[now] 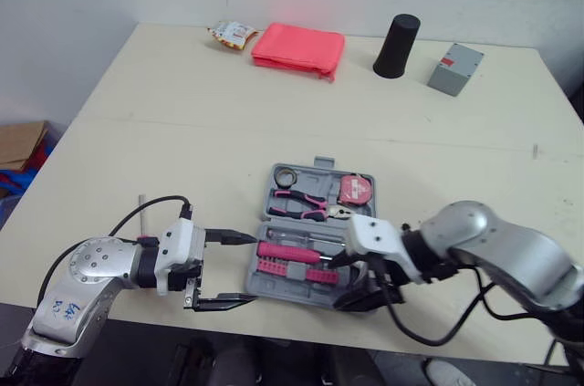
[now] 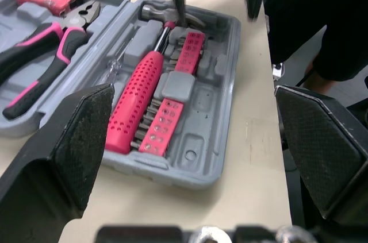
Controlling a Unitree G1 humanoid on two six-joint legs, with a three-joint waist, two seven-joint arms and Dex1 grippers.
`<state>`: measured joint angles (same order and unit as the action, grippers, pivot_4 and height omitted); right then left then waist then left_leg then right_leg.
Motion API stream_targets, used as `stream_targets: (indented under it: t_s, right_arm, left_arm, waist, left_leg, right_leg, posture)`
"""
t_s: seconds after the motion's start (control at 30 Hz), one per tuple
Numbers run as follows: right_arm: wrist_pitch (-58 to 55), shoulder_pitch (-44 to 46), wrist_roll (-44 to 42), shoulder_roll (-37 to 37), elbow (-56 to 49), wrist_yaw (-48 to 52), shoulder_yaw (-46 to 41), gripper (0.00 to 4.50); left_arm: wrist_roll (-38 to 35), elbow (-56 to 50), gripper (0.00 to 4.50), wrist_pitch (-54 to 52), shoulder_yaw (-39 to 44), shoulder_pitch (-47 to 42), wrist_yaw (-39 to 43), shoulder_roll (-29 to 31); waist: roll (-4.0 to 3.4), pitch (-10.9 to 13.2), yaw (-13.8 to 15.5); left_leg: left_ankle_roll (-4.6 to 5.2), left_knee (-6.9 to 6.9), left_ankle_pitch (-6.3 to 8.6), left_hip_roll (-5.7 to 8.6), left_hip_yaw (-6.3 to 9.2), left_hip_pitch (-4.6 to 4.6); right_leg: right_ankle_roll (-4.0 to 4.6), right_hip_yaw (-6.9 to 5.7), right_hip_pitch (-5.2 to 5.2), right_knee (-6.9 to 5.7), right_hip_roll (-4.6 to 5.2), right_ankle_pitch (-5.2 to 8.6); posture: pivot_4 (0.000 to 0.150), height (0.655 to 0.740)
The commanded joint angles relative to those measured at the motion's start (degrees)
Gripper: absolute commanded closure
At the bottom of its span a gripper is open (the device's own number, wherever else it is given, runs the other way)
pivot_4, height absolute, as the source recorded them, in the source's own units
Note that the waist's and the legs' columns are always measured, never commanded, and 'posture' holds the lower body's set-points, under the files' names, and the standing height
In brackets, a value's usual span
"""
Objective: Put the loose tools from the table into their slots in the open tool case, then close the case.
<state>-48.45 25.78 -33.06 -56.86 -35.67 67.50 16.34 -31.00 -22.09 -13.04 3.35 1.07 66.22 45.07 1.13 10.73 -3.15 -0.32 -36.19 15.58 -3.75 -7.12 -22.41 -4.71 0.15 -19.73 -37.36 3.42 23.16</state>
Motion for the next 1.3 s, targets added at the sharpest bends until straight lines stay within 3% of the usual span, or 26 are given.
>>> stream_targets:
  t_s: [0.03,0.07,0.17,0.33,0.37,0.77,1.3]
  right_arm:
    - [8.72,-4.21,-3.81,3.75,1.12,2.3,-7.49,1.01]
    - [12.75,-6.01,-4.06,6.14,2.53,3.0,-8.93,1.01]
    - [20.33,-10.24,-0.78,9.91,7.56,3.54,-9.11,1.82]
    - [31.1,-12.37,8.13,13.57,15.23,3.14,-4.67,4.21]
    - [32.05,-12.56,9.08,14.06,16.08,3.09,-4.2,4.44]
    - [36.8,-14.08,21.26,12.64,23.18,3.48,3.5,4.44]
    - [29.41,-10.3,24.37,14.15,21.63,-1.1,6.49,4.44]
  left_arm:
    - [0.2,-1.48,0.0,1.08,1.19,0.27,-0.48,-0.01]
    - [0.37,-1.29,0.0,1.19,1.01,0.05,-0.63,-0.22]
    - [0.85,-0.63,0.0,1.59,0.29,-1.0,-1.06,-0.73]
    - [1.41,-0.02,0.0,1.74,-0.04,-2.16,-1.1,-1.01]
    - [1.5,-0.03,0.0,1.75,-0.02,-2.21,-1.05,-1.02]
    - [2.51,0.39,0.0,2.55,2.36,-1.17,-0.79,0.08]
    - [3.24,0.35,0.0,3.3,1.33,-0.44,-1.52,-0.68]
  waist:
    - [0.03,-0.01,-0.13]
    - [0.05,0.0,-0.12]
    - [0.16,0.02,0.02]
    - [0.19,0.03,-0.07]
    - [0.19,0.03,-0.07]
    - [0.32,-0.06,-0.01]
    - [0.53,-0.19,-0.26]
  left_leg:
    - [-0.01,0.0,0.0,-0.01,0.02,0.04]
    - [-0.01,0.02,-0.01,0.0,0.0,0.09]
    - [-0.02,-0.01,-0.02,0.0,0.03,0.12]
    - [-0.05,-0.07,-0.11,0.08,-0.01,0.13]
    - [-0.18,-0.06,-0.18,0.07,-0.01,0.13]
    - [-0.16,-0.03,-0.17,0.04,0.04,0.33]
    - [-0.07,0.14,-0.34,-0.06,0.09,0.57]
  right_leg:
    - [0.0,-0.01,0.05,0.0,-0.01,0.0]
    - [0.0,0.02,0.08,-0.01,-0.02,0.0]
    - [0.0,0.0,0.14,-0.02,-0.06,0.0]
    - [-0.03,0.02,0.17,-0.03,0.01,-0.02]
    - [-0.03,0.03,0.15,-0.06,0.0,-0.02]
    - [0.0,0.0,0.32,-0.1,-0.02,-0.02]
    - [0.33,-0.08,0.44,-0.16,-0.02,-0.2]
  posture:
    - [0.15,0.74]
    - [0.15,0.74]
    - [0.15,0.74]
    - [0.15,0.74]
    - [0.15,0.74]
    - [0.15,0.74]
    - [0.15,0.74]
